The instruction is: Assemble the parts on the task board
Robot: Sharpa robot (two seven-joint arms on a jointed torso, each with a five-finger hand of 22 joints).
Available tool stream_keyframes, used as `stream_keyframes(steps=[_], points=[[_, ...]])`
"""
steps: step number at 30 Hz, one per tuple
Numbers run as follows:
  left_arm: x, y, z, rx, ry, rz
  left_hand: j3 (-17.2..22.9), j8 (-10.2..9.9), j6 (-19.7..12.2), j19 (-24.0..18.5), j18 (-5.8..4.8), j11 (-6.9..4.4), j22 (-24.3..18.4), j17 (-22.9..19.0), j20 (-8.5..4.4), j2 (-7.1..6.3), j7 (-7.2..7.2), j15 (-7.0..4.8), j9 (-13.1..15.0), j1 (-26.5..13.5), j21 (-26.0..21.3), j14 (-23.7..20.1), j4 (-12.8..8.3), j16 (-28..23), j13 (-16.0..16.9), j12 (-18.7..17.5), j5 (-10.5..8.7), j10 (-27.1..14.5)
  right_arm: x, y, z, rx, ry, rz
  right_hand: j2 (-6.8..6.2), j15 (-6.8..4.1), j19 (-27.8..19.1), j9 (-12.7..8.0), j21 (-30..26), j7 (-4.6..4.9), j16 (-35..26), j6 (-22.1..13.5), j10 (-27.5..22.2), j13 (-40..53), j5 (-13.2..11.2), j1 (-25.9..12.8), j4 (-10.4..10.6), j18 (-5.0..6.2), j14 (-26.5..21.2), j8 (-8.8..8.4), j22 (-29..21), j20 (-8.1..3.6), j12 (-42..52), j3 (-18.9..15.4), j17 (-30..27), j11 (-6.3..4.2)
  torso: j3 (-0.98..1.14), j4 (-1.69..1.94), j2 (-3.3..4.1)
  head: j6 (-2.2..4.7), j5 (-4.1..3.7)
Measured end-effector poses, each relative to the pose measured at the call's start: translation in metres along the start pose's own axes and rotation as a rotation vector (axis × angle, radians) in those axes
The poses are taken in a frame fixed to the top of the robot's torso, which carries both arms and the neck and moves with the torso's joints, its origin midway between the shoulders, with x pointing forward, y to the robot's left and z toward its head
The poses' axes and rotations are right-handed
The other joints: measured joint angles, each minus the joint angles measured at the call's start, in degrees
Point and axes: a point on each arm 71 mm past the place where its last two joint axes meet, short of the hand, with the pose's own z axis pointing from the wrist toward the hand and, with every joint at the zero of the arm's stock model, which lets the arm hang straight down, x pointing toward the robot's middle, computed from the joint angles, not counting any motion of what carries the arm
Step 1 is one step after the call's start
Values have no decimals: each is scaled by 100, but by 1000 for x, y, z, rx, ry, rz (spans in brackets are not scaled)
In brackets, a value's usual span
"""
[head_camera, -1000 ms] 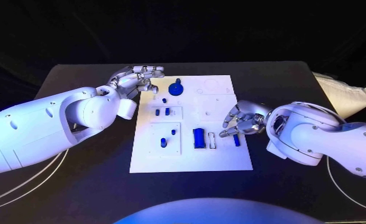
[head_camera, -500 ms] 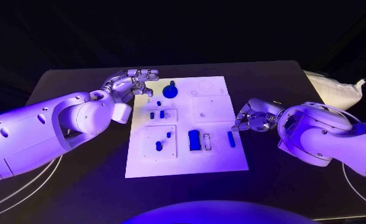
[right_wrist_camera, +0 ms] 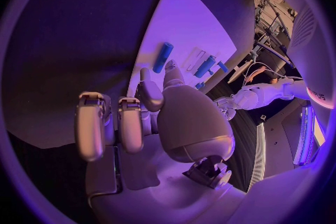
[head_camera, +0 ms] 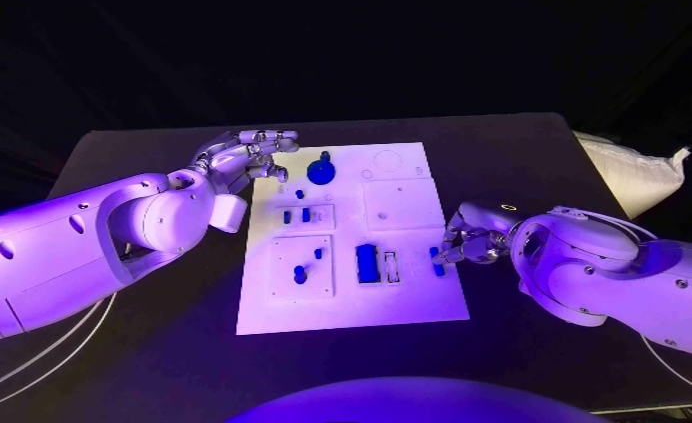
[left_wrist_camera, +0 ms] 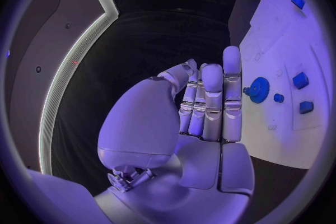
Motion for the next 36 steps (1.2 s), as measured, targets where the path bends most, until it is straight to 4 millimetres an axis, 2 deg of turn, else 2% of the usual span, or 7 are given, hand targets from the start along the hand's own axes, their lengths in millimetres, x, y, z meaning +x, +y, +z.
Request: stream_keyframes(steps=[5, 7, 11, 22, 24, 33, 36], points=[[0, 0, 0, 0, 1, 0, 0, 0, 0, 0, -1, 0, 0, 0, 0, 0, 0, 0, 0, 0, 0, 0, 0, 0, 0, 0, 0, 0, 2, 4, 2, -1, 3, -8, 9, 0, 0, 31, 0, 0, 0, 0, 0, 23, 98, 9, 0, 0, 0, 1, 0, 0, 2, 0, 0, 0, 0, -2, -1, 1, 5], [1, 0, 0, 0, 2, 0, 0, 0, 0, 0, 0, 0, 0, 0, 0, 0, 0, 1, 0, 0, 0, 0, 0, 0, 0, 0, 0, 0, 2, 4, 2, -1, 2, -13, 60, 0, 0, 36, 0, 0, 0, 0, 0, 31, 122, 90, -1, 1, 0, 3, 0, 0, 34, 1, 0, 0, -1, -1, -1, 2, 5], [1, 0, 0, 0, 2, 1, 0, 0, 0, 0, -1, 0, 0, 0, 0, 0, 0, 1, 0, 0, 0, 1, 0, 0, 0, 0, 0, 0, 2, 6, 4, -2, 3, -30, 51, -20, 0, 53, 0, -19, 0, 20, 20, 50, 99, 270, -76, 0, -20, 21, -1, 0, 37, 74, -1, -20, -1, -1, -1, 1, 9], [1, 0, 0, 0, 2, 1, 0, 0, 0, 0, -1, 0, 0, 0, 0, 0, 0, 1, 0, 0, 0, 1, 0, 0, 0, 0, 0, 0, 5, 20, 7, -46, 1, -135, 42, -64, 0, 93, 0, -59, 25, 167, 8, 12, -717, 838, -525, 1, -4, 39, -1, -42, -23, 257, -1, -30, -1, 1, -1, -24, 25], [1, 0, 0, 0, 3, 1, 0, 0, 0, 0, -1, 0, 0, 1, 0, 0, 0, 2, 0, 0, 0, 2, 0, 0, 1, 0, 0, 0, 6, 23, 7, -55, -1, -156, 43, -69, 0, 93, 27, -69, 25, 193, -2, 10, -784, 896, -581, 1, -9, 30, -1, -41, -23, 313, -1, -39, -1, 2, -1, -24, 27], [1, 1, 0, 0, 2, 1, 0, 23, 0, 0, -1, 0, 0, -7, 0, 22, 0, 2, 1, 23, 0, 2, 0, 0, 1, 40, 0, 0, 7, 32, 7, -86, -9, -248, 60, -69, 0, 93, 27, -66, 24, 230, -6, 24, -788, 1059, -746, 1, -9, -15, 0, -41, -23, 446, 3, -35, -2, -1, -2, -21, 38], [1, 1, 0, 0, 2, 1, 16, 23, 0, 0, 0, 0, 0, -8, 0, 22, 0, 3, 1, 22, 0, 3, -15, 0, 1, 40, 0, 0, 7, 33, 7, -90, -12, -261, 60, -68, 3, 93, 27, -72, 23, 238, 0, 23, -620, 1059, -793, 1, -9, -48, 3, -43, -24, 496, 3, -40, -3, -2, -2, -23, 40]])
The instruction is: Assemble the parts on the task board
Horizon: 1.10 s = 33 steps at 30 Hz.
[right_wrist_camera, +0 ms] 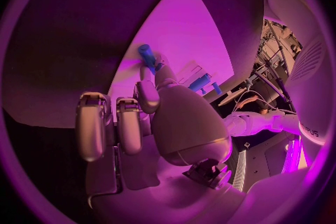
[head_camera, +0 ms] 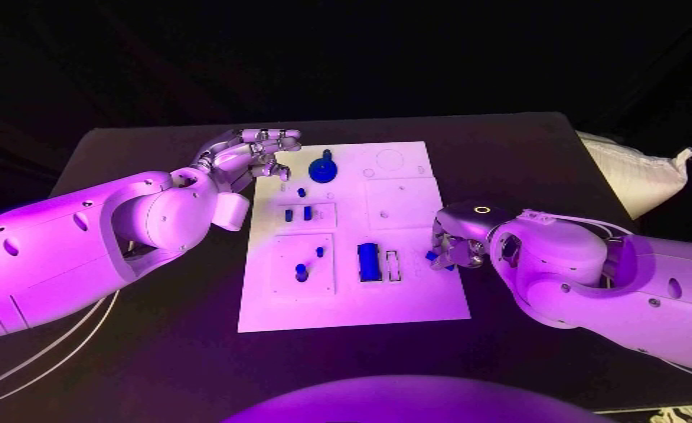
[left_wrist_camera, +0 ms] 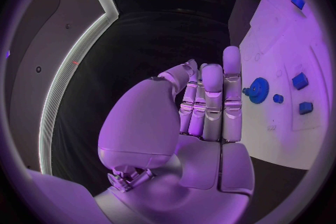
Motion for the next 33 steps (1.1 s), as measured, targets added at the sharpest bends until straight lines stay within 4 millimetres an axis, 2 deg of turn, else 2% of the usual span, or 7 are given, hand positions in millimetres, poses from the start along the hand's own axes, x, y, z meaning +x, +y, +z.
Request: stream_keyframes(steps=[4, 9, 11, 15, 22, 28, 33], points=[[0, 0, 0, 0, 0, 0, 0, 0, 0, 0, 0, 0, 0, 0, 0, 0, 0, 7, 0, 0, 0, 7, 0, 0, 0, 0, 0, 0, 0, 1, 0, -3, -7, -3, 10, 1, 18, -1, 0, -11, 0, 11, 0, 3, 373, -10, -17, 0, 1, -55, 0, -18, -8, 186, 0, 0, 0, 2, -1, -3, 0], [0, 0, 0, 0, 0, 0, 0, 0, 0, 0, 0, 0, 0, -5, 0, 22, 0, 7, 0, 22, 0, 7, 0, 0, 0, 0, 0, 0, 0, 1, 0, 1, -23, 51, 160, 2, 18, -215, 0, 12, 21, -16, -2, -10, 1383, -163, 114, 0, 1, -204, 0, -18, -9, 510, -1, -3, -1, 3, -2, -3, 0], [0, 0, 0, 0, 0, 0, 0, 0, 0, 0, 0, 0, 0, -5, 0, 22, 0, 7, 0, 22, 0, 7, 0, 0, 0, 0, 0, 0, 1, 0, 0, 7, -26, 92, 147, 4, 18, -226, 0, 7, 21, -17, -12, -24, 1514, -219, 153, 0, 3, -222, -1, -18, -11, 678, -1, -13, -1, 3, -1, -3, 0], [0, 0, 0, 0, 1, 0, 0, 0, 0, 0, 0, 0, 0, -5, 0, 22, 0, -5, 0, 22, 0, -6, 0, 0, -5, 0, 0, 0, 4, -1, -3, 25, -22, 206, -18, -1, 18, -228, 0, -6, 21, -19, -19, -30, 1608, -521, 315, 0, 0, -222, -1, -17, -32, 915, -1, -47, -1, 3, -1, -9, 18], [1, 1, 0, -1, 1, -1, 0, -1, 0, 0, 0, 0, 0, -5, 0, 22, 0, -14, 0, 22, 0, -14, 0, 0, -5, 0, 0, 0, 5, -1, -6, 62, 0, 426, -405, -4, 18, -247, 0, -41, 21, 81, 52, 44, 1516, -939, 606, 0, -1, -233, -1, -17, -22, 1313, -2, -73, 4, 9, -1, -15, 31], [1, 1, 0, -2, 2, -1, 0, -1, 0, 0, 0, 0, 0, -4, 0, 22, 0, -14, 0, 22, 0, -14, 0, 0, -4, 0, 0, 0, 4, 2, -6, 82, 20, 548, -544, -4, 18, -259, 0, -22, 21, 86, 39, 33, 1585, -1106, 714, 0, -2, -241, -2, -17, 21, 1422, -2, -60, 4, 10, -1, -14, 36], [1, 2, 0, -3, 4, -2, 0, -1, 0, 0, 0, 0, 0, -9, 0, 22, 0, -14, 0, 22, 0, -14, 0, 0, -4, 0, 0, 0, 5, 7, -5, 86, 39, 597, -591, -4, 18, -259, 0, -14, 21, 95, 39, 32, 1585, -1153, 753, 0, -2, -241, -2, -17, 24, 1461, -2, -60, 4, 9, -1, -19, 37]])
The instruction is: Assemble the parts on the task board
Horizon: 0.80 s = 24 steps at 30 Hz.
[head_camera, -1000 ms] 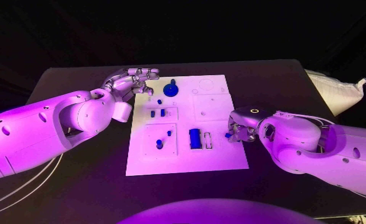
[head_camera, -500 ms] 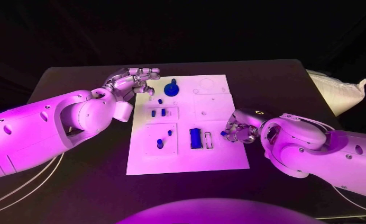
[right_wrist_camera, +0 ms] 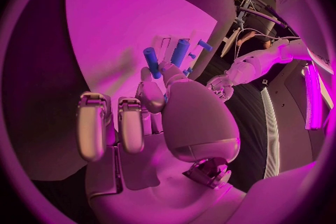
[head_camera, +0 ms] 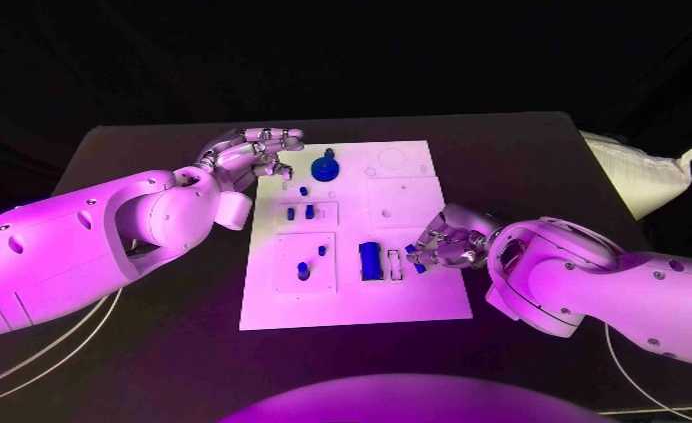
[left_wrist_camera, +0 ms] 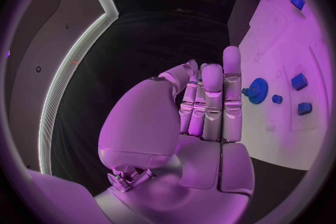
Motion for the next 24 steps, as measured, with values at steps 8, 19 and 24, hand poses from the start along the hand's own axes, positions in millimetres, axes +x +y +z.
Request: stream_keyframes(steps=[8, 19, 24], points=[[1, 0, 0, -1, 2, -1, 0, 0, 0, 0, 0, 0, 0, 0, 0, 0, 0, 0, 0, 0, 0, 0, 0, 0, 0, 0, 0, 0, 4, 4, 4, 6, 20, 18, -42, 0, 0, 1, 0, 18, 0, 23, 20, 13, 31, -102, 47, 0, 0, 0, 0, 0, 0, 46, -1, 20, -4, 3, -1, -12, -4], [1, 0, 0, -2, 4, -1, 0, 0, 0, 0, 0, 0, 0, 1, 0, 0, 0, 1, 0, 0, 0, 1, 0, 0, -1, 0, 0, 0, 11, 14, 12, -10, 43, -3, -42, 0, 0, 3, 0, -1, 0, 42, 21, 12, 31, -102, 48, 0, 0, 0, -1, 0, 0, 47, -1, 20, 0, 1, 0, -24, 4], [1, 0, 0, -2, 4, -1, 0, 0, 0, 0, 0, 0, 0, 1, 0, 0, 0, 2, 0, 0, 0, 2, 0, 0, -6, 0, 0, 0, 12, 15, 13, -8, 51, -15, -73, 1, 0, 3, 0, -1, 0, 42, 21, 11, 31, -132, 48, 0, 0, 0, -1, 0, 0, 46, -1, 20, -1, 0, 0, -32, -8]])
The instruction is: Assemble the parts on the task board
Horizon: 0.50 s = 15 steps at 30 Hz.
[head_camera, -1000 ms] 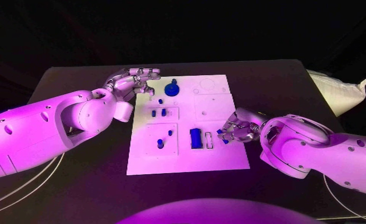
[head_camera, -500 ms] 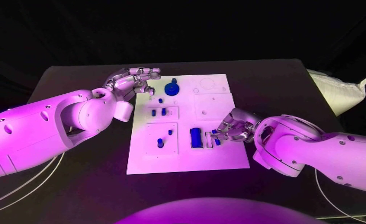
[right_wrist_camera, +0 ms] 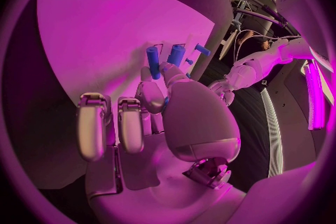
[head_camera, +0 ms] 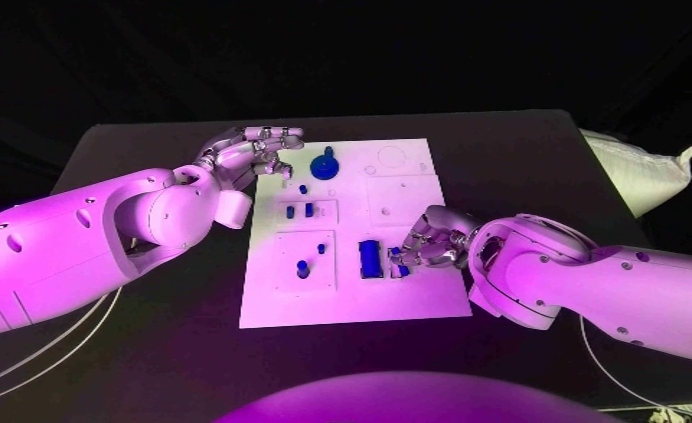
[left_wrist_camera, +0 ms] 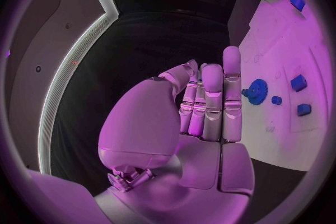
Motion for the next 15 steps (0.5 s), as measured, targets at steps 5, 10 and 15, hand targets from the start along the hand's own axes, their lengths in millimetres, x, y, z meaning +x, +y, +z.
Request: stream_keyframes(steps=[5, 10, 15], points=[[0, 0, 0, 0, 0, 0, 0, 0, 0, 0, 0, 0, 0, 0, 0, 0, 0, 1, 0, 0, 0, 1, 0, 0, 0, 0, 0, 0, 1, 0, 1, 1, 11, -10, -25, 0, 0, 14, 0, 0, 0, 40, 0, 0, 0, -25, 20, 0, 0, 0, 0, 0, 0, 14, 0, 0, 3, -3, 0, -6, 4], [0, 0, 0, -1, 1, 0, 0, 0, 0, 0, 0, 0, 0, 0, 0, 0, 0, 8, 0, 0, 0, 8, 0, 0, 0, 0, 0, 0, 2, 0, 2, 2, 19, -20, 7, 0, 0, 17, 0, -19, 0, 59, 0, -20, -60, -98, 84, 0, 0, 23, -1, 0, -25, -4, 0, 0, 4, -3, 1, -7, 5], [0, 0, 0, -1, 2, 0, 0, 0, 0, 0, 0, 0, 0, 1, 0, 0, 0, 9, 0, 0, 0, 9, 0, 0, 1, 0, 0, 0, 2, 0, 2, 2, 26, -30, 8, 0, -9, 40, 0, -26, 0, 108, 33, -39, -293, -234, 200, 0, 0, 66, -1, -9, -45, -25, -1, -33, 4, 0, 1, -15, 6]])
